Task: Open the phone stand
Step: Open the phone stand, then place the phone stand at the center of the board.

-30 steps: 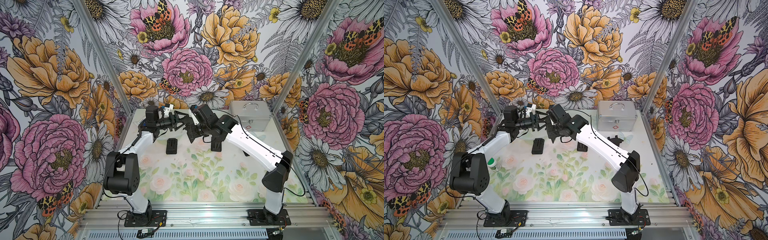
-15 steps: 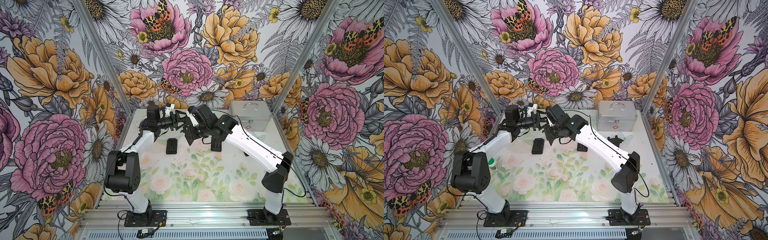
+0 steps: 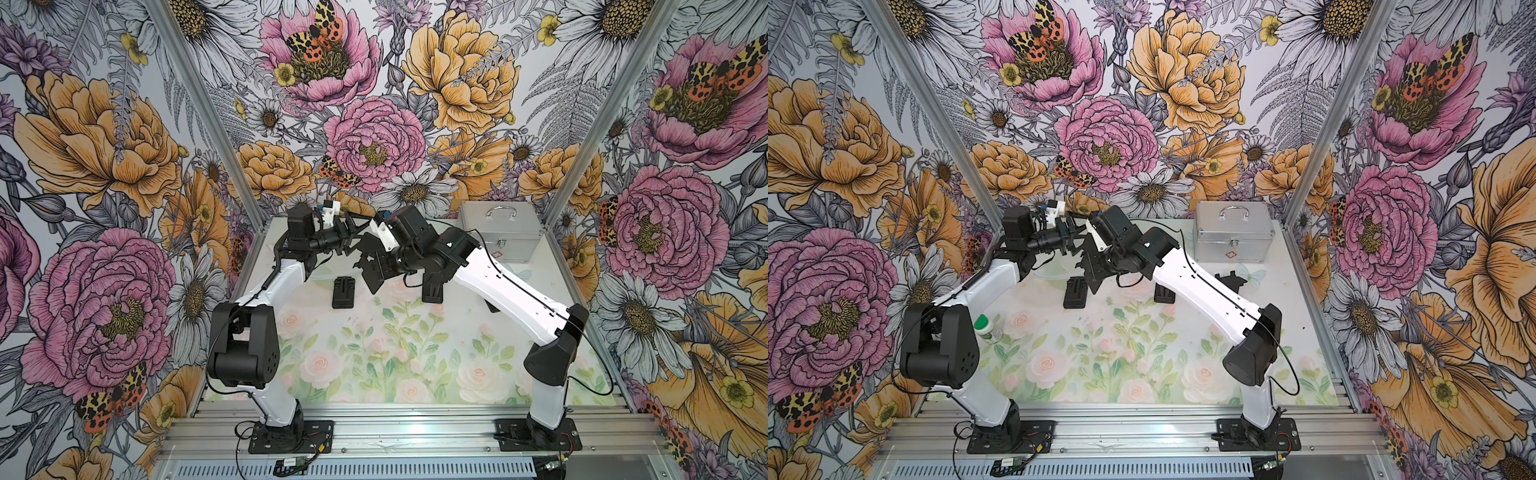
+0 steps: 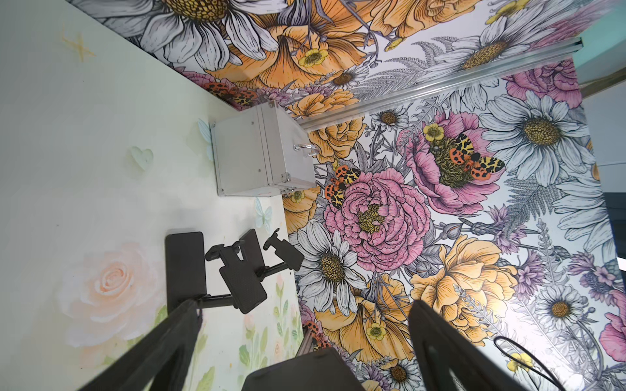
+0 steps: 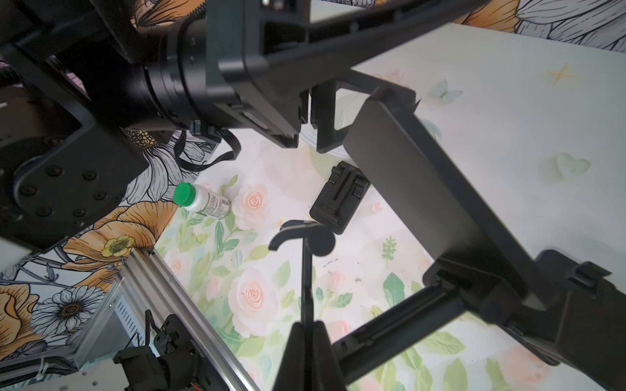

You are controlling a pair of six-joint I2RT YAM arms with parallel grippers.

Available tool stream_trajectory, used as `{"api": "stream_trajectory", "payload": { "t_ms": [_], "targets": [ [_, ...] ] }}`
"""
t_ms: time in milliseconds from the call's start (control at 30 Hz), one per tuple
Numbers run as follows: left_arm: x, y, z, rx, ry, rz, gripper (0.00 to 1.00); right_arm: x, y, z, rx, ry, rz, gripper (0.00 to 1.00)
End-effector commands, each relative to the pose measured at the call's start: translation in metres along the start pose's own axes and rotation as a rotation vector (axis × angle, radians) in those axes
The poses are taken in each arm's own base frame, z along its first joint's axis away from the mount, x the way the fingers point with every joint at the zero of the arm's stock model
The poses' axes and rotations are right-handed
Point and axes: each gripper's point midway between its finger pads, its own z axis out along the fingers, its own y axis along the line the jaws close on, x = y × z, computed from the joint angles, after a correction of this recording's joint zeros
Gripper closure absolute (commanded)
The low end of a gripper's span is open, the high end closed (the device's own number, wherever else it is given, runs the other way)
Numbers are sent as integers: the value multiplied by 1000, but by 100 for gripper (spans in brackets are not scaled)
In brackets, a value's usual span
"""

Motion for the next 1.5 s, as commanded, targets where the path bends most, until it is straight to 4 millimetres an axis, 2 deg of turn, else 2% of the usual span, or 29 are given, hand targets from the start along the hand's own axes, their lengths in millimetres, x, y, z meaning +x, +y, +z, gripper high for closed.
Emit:
{"api": "stream_trajectory", "payload": {
  "t_ms": [0,33,67,200,433,667,967,1233,1467],
  "targets": [
    [-32,-24,-29,-3,-163,84,1,-28,5,-33,-71,-91,54,100],
    [-36,-25,-36,-11,-191,85,1,-28,3,-32,-74,-86,72,100],
    [-39,-24,-43,-22,-218,87,1,-33,-8,-32,-69,-91,112,100],
    [-35,-19,-62,-78,-263,96,1,-47,-27,-28,-105,-112,232,100],
    [-6,-9,-83,-195,-268,110,1,-72,-45,-10,-246,-138,429,100],
    [22,-4,-102,-306,-277,120,1,-80,-56,10,-398,-146,617,100],
    [56,6,-127,-406,-273,114,1,-54,-82,34,-526,-172,903,100],
    [82,22,-130,-425,-236,87,1,-17,-95,40,-566,-178,1041,100],
    [90,26,-128,-428,-215,81,1,-8,-97,40,-573,-186,1070,100]
  ]
}}
